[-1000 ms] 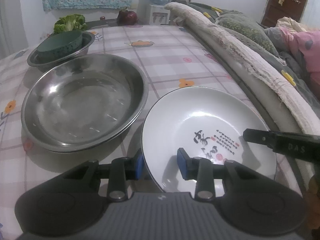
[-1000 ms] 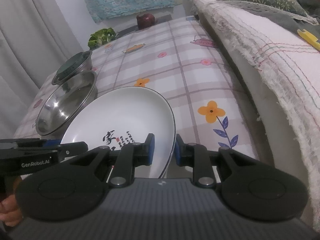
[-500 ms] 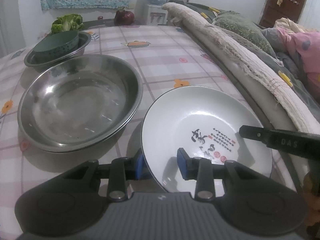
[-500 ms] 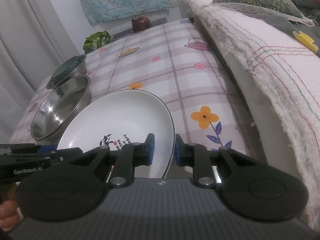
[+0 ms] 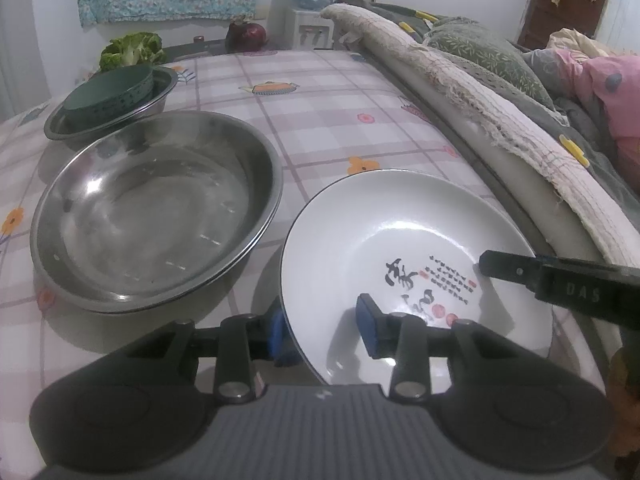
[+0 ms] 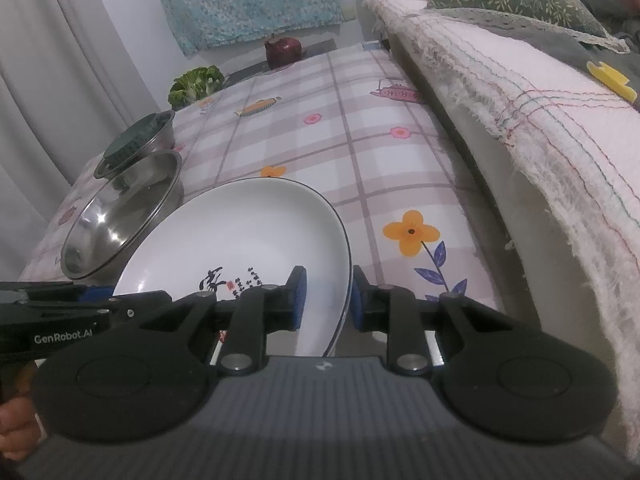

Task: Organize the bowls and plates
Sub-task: 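Carry the white calligraphy plate with both tools toward the steel dish stack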

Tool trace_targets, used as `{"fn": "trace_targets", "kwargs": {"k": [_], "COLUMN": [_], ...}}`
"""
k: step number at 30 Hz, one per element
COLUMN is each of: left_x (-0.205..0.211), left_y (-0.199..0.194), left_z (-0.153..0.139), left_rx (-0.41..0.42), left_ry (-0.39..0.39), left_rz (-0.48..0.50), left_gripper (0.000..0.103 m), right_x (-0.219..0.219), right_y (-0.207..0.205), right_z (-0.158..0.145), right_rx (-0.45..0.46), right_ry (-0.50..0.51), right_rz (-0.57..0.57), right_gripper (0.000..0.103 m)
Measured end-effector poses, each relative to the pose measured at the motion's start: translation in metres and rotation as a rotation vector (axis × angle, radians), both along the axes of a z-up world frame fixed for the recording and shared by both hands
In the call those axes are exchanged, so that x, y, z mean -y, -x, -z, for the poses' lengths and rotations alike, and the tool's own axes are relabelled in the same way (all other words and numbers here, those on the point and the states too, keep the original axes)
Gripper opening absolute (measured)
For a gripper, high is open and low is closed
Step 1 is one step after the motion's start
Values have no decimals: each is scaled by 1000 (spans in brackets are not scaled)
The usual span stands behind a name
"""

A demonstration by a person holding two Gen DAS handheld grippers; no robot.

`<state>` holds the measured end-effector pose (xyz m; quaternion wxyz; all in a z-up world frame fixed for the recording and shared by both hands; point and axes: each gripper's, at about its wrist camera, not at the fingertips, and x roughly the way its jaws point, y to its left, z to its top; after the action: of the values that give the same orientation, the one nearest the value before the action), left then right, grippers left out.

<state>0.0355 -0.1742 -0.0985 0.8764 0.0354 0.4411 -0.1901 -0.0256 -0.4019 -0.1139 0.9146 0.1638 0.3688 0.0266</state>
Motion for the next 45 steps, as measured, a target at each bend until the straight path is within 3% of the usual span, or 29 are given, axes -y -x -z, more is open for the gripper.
{"fn": "trace_targets", "kwargs": {"k": [15, 45], "left_x": [4, 7], "left_y": [0, 1], "left_z": [-1, -5], "left_rx": [1, 0], "left_ry": [-15, -42], "left_rz": [6, 11], "left_gripper": [44, 45], "right_x": [-3, -12], "right_y": [2, 5], "right_z": [1, -1], "right_rx": [15, 11], "right_ry": [26, 72], "right_rz": [-10, -6], "right_gripper": [25, 28]}}
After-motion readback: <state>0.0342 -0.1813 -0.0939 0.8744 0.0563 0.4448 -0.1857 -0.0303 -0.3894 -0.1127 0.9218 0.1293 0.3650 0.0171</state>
